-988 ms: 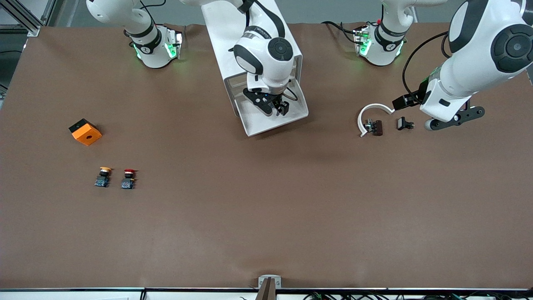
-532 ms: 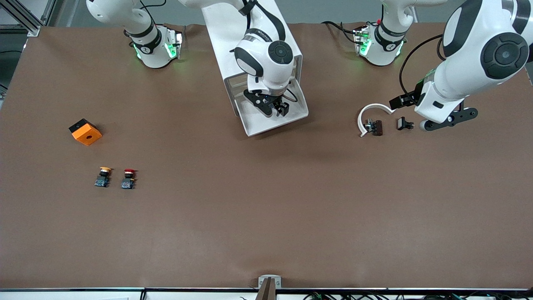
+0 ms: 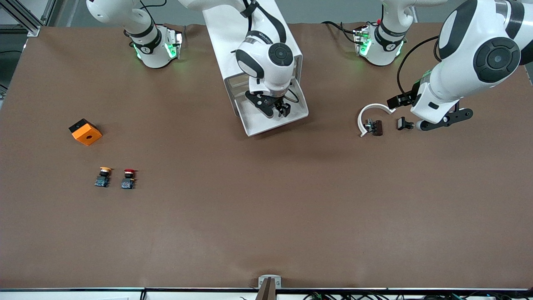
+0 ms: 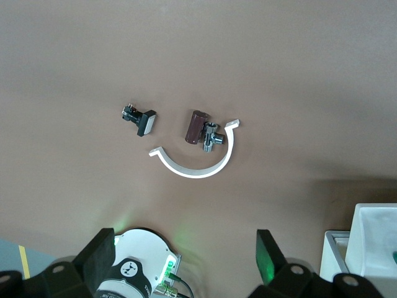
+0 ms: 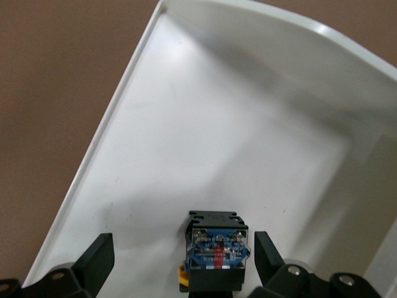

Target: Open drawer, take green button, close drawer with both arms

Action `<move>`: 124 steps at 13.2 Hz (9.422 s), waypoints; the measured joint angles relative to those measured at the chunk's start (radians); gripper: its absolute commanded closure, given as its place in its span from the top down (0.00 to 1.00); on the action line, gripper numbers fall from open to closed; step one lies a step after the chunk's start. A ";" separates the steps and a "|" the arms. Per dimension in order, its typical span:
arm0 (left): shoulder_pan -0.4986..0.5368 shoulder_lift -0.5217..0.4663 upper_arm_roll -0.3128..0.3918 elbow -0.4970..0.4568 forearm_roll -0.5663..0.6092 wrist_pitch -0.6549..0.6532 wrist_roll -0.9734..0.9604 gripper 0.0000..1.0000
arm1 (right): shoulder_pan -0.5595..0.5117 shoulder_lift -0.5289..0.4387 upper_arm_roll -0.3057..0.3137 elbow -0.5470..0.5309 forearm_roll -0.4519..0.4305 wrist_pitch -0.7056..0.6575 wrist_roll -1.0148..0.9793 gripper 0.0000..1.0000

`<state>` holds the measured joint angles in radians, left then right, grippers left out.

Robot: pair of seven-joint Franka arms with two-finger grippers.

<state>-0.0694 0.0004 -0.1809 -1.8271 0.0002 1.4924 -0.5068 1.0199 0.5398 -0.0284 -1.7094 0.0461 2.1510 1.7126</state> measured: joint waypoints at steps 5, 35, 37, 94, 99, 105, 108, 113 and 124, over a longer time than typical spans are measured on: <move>0.000 0.000 0.000 -0.003 0.000 -0.001 0.000 1.00 | 0.018 0.004 0.001 0.001 0.006 -0.003 -0.001 0.08; -0.250 0.452 -0.114 -0.009 0.044 0.635 -0.502 1.00 | -0.696 -0.014 -0.037 0.131 0.059 -0.121 -1.179 0.00; -0.279 0.493 -0.114 -0.011 0.058 0.681 -0.530 1.00 | -0.744 -0.008 -0.038 0.064 0.044 -0.024 -1.252 0.00; 0.309 0.220 -0.322 0.422 0.233 0.018 -0.164 1.00 | -1.049 -0.299 -0.036 0.130 -0.037 -0.615 -1.679 1.00; 0.367 0.215 -0.322 0.459 0.233 -0.084 -0.032 1.00 | -1.108 -0.318 -0.036 0.312 -0.037 -0.818 -1.700 1.00; 0.240 0.130 -0.096 0.443 0.124 -0.108 0.197 1.00 | -1.112 -0.318 -0.035 0.431 -0.039 -0.868 -1.701 1.00; 0.147 0.061 0.051 0.361 0.077 -0.103 0.298 1.00 | -1.114 -0.327 -0.033 0.461 -0.039 -0.921 -1.680 1.00; 0.117 -0.077 0.063 0.183 0.050 0.020 0.315 1.00 | -1.097 -0.403 -0.016 0.462 -0.039 -0.990 -1.670 1.00; 0.119 -0.154 0.068 0.098 0.014 0.036 0.406 1.00 | -1.064 -0.475 -0.027 0.399 -0.017 -0.999 -1.661 1.00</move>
<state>0.0498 -0.1537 -0.1129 -1.7293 0.0141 1.5285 -0.1011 -0.0440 0.0649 -0.0556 -1.3105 0.0296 1.1522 0.0517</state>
